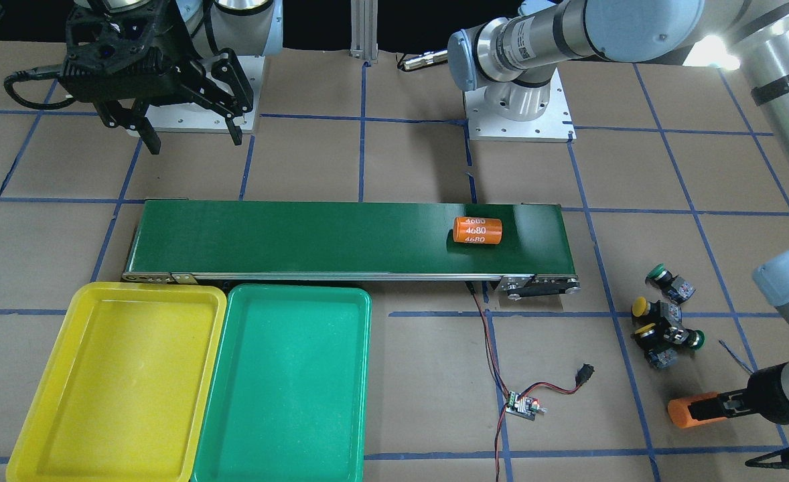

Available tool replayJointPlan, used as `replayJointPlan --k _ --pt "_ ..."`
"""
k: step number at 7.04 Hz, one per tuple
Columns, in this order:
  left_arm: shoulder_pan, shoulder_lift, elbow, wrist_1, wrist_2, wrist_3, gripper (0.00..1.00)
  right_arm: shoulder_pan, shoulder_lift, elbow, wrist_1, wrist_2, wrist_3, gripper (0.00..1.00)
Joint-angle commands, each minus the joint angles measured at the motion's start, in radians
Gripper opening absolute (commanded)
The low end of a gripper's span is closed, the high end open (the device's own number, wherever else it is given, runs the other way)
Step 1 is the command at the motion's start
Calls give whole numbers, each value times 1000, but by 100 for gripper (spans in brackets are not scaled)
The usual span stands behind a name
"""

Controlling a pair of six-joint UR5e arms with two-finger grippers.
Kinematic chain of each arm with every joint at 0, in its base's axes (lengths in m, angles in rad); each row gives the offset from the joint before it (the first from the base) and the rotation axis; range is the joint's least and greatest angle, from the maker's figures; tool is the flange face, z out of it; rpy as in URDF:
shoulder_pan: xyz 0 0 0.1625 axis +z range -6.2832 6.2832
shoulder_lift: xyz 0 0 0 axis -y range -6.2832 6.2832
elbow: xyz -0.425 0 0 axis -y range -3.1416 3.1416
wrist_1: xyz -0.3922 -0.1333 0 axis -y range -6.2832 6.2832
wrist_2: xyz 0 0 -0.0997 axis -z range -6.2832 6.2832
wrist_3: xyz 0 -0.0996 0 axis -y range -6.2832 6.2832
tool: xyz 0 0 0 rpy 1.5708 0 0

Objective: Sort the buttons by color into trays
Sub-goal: 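Reach the left gripper back and grasp the second orange cylinder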

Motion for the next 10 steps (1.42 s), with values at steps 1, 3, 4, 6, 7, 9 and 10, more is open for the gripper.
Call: replayJointPlan --k 1,3,4,6,7,9,10 --pt "0 -12 -4 2 4 2 100 0 0 0 0 0 1 100" --pt "0 -22 -19 2 2 2 100 0 0 0 0 0 1 100" --pt "0 -24 -40 7 2 1 100 0 0 0 0 0 1 100" --pt "0 -10 -45 24 5 36 14 0 0 0 0 0 1 100" --pt "-21 23 -51 -19 11 30 9 0 0 0 0 0 1 100" --pt "-127 227 -117 -291 10 27 9 0 0 0 0 0 1 100" --pt "-191 349 -221 -327 16 16 9 0 -2 0 0 0 1 100"
